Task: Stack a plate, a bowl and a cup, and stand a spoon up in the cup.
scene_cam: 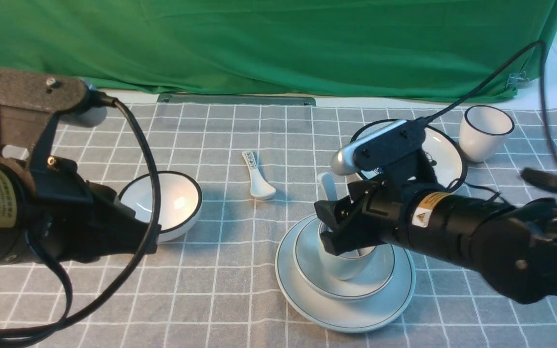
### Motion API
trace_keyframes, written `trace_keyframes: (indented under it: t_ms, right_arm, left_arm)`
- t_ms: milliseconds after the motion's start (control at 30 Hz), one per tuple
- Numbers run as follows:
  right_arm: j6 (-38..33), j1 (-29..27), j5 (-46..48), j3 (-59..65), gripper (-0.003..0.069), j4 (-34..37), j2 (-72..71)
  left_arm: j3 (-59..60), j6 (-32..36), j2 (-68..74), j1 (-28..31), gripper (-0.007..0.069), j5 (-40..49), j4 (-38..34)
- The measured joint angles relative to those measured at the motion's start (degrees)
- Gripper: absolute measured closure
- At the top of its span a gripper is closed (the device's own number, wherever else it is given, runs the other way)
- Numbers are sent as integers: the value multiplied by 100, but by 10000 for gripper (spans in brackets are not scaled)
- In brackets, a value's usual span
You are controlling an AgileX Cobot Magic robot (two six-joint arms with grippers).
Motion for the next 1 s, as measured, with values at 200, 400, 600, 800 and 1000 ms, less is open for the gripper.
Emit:
trace_keyframes:
  t_ms: [200,400,600,800,1000]
  right_arm:
    - [-300,-79,1470,0,418,0,-1696]
    - [-292,-716,3051,77,631,-229,-3833]
    - [118,-1158,2815,1064,638,-696,-5982]
    - [373,-1218,1818,2389,638,-759,-7818]
    - [457,-1218,1548,2733,634,-759,-8584]
  left_arm:
    - [0,-55,-63,0,615,0,39]
    - [0,-321,-464,0,615,20,293]
    - [45,-391,-936,0,615,-20,515]
    - [683,-697,-1861,0,615,-216,855]
    - [1449,-876,-2905,0,615,-216,968]
